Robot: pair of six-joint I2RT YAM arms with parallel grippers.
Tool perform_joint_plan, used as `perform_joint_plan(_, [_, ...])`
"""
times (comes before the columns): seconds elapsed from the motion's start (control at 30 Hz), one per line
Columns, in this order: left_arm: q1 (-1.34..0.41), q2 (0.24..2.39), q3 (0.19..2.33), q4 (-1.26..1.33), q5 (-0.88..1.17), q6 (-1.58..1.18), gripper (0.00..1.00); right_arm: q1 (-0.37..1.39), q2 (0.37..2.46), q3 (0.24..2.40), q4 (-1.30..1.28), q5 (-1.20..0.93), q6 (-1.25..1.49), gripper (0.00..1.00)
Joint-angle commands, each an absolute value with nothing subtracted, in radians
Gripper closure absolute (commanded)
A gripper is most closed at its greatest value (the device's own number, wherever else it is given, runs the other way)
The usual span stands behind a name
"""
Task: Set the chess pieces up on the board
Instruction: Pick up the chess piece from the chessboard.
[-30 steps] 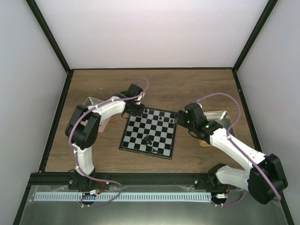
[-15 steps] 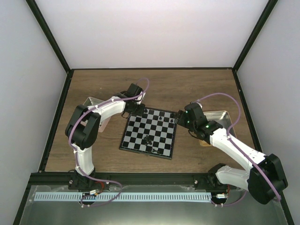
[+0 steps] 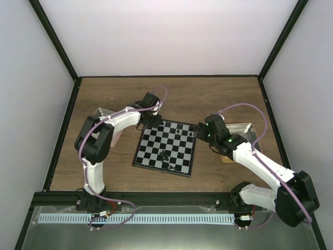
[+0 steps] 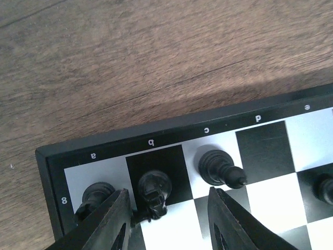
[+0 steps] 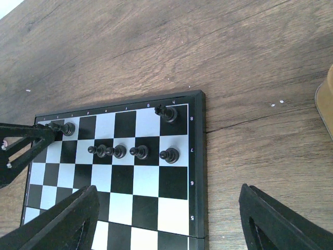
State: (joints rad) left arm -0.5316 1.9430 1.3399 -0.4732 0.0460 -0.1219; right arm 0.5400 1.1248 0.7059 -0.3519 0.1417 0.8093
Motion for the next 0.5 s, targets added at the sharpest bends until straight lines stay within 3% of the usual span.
perform_joint_plan(0.0, [-0.532, 1.979, 1.359, -0.471, 0.023, -0.105, 0.57, 0.534, 1.121, 0.712, -0.362, 0.156, 0.816, 0.25])
perform_joint_plan(0.47, [-0.536, 1.905, 1.257, -0.491, 0.046, -0.17, 0.57, 0.534, 1.135, 0.712, -0.351, 0.143, 0.816, 0.25])
